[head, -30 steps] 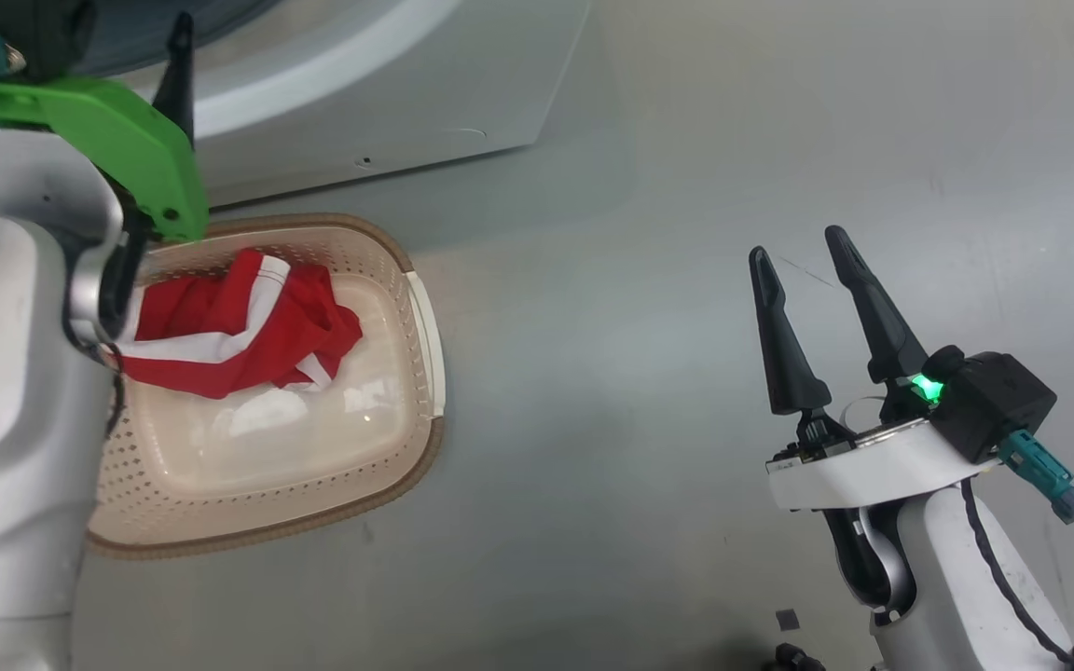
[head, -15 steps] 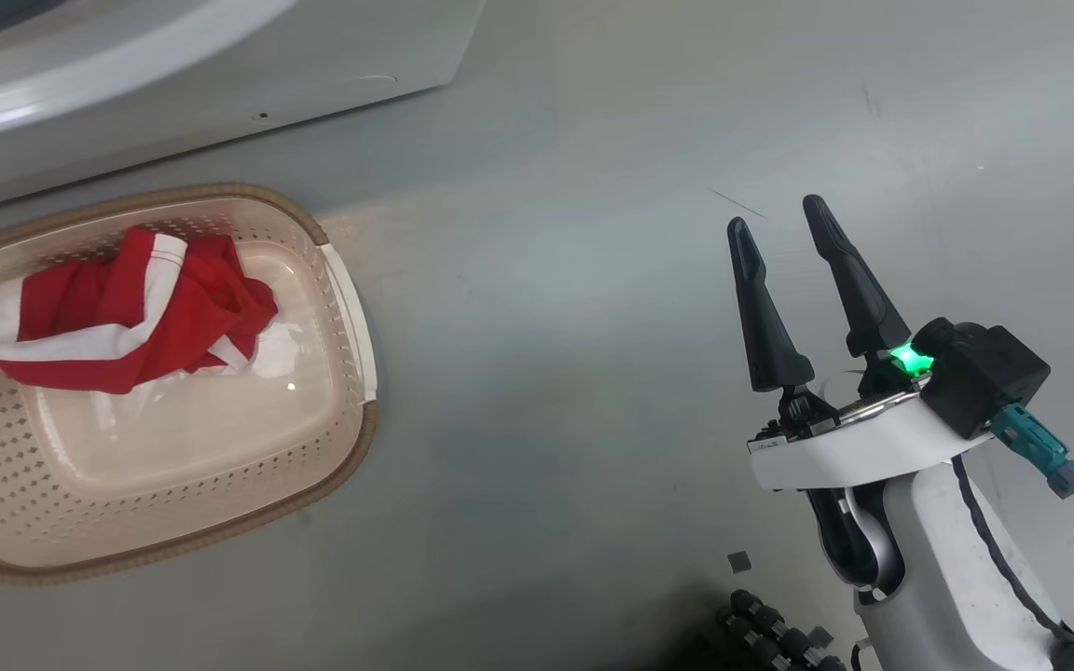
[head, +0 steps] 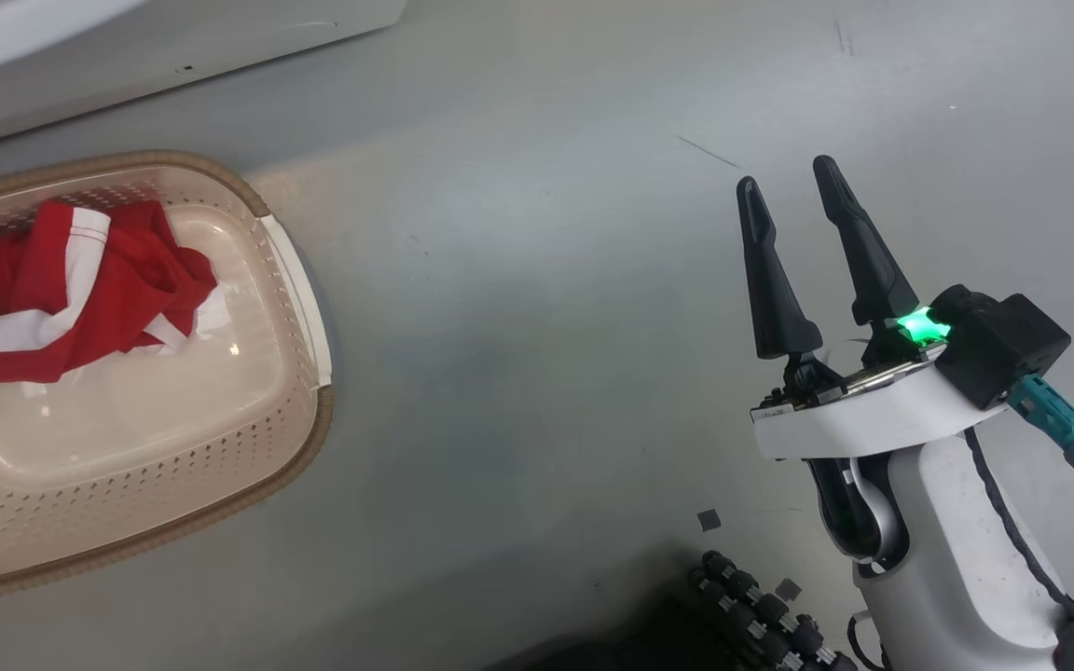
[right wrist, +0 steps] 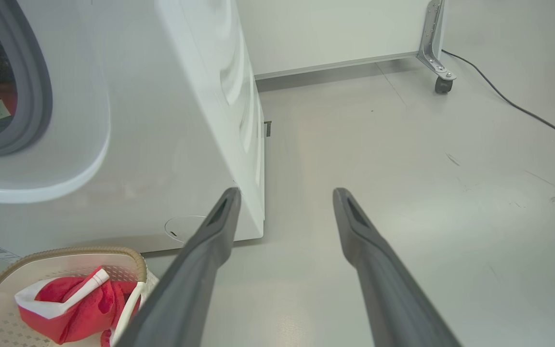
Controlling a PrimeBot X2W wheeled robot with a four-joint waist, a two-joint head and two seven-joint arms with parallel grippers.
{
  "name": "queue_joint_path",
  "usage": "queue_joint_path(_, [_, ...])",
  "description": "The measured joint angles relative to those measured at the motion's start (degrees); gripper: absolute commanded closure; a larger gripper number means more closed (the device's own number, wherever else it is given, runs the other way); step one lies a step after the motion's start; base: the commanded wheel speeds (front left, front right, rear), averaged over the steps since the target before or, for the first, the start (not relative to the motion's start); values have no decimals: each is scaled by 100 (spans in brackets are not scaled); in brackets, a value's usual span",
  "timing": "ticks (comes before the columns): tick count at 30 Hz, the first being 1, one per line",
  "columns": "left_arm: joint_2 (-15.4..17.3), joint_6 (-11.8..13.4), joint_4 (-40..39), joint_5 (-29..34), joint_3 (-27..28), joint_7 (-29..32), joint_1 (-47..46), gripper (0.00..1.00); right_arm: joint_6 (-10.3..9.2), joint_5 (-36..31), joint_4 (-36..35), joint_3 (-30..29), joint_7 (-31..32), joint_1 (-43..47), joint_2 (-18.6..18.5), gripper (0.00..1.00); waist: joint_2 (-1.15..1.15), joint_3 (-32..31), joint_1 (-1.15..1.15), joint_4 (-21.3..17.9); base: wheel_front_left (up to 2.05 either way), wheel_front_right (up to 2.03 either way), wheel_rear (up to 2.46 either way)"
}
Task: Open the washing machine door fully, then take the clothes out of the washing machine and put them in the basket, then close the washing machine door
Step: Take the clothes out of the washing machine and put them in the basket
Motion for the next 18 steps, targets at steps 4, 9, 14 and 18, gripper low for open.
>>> queue_joint_path(4, [0, 3, 160, 1, -5, 137, -55, 0, 0, 38, 42, 22, 0, -24, 0, 0, 0, 93, 0, -61, 0, 0, 0])
queue_joint_path(9, [9, 74, 313, 55, -3, 321, -130, 0, -2, 65, 56, 46, 0, -109, 1, 0, 0, 135, 0, -97, 0, 0, 0])
queue_joint_path(14, [36, 133, 398, 115, -9, 436, -242, 57, -7, 69, 90, 71, 0, -143, 0, 0, 0, 148, 0, -99, 0, 0, 0])
queue_joint_path(18, [38, 201, 458, 135, -15, 508, -280, 100, -8, 69, 108, 81, 0, -211, 0, 0, 0, 152, 0, -93, 0, 0, 0])
